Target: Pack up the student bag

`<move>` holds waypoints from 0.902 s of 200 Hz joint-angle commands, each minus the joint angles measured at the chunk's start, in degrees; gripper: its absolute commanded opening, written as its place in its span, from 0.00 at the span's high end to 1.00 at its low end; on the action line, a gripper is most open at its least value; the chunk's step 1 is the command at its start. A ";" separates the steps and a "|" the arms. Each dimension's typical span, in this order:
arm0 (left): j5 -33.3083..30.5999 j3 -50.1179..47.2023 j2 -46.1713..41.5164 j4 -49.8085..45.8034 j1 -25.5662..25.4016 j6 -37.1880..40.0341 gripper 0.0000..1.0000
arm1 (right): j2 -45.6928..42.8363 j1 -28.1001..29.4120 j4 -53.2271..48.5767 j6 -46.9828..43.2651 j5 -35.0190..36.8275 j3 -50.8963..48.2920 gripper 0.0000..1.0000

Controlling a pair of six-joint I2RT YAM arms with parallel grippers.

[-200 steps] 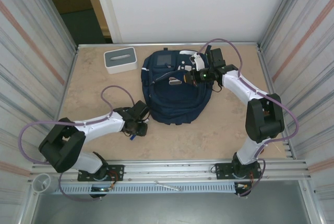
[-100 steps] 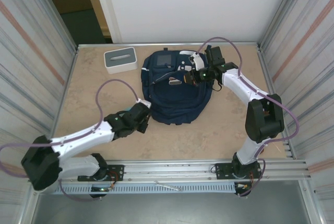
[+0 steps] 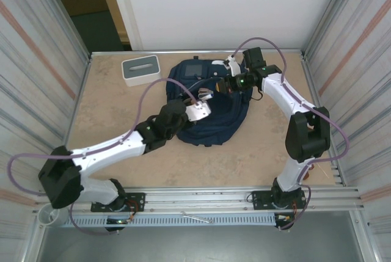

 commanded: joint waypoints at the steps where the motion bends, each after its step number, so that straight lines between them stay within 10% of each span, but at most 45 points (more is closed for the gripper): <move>1: 3.85 5.35 7.19 1.79 0.25 16.29 0.88 | 0.20 -1.04 -0.20 0.04 -4.24 3.99 1.00; 41: 6.85 14.20 19.87 -0.85 4.21 20.56 0.81 | 1.31 -2.11 -0.65 0.10 -4.72 4.75 1.00; 78: -3.64 12.56 20.40 12.20 4.26 17.57 0.42 | 1.01 -2.30 -1.44 -0.34 -4.03 4.59 1.00; 149: 9.39 -5.90 -6.34 2.55 2.04 -18.07 0.31 | -1.73 -1.83 3.07 1.37 -1.10 -1.60 0.96; 180: 8.41 -11.37 -15.28 -7.79 9.81 -38.16 0.23 | -3.81 -1.04 5.40 2.08 1.68 -5.27 0.94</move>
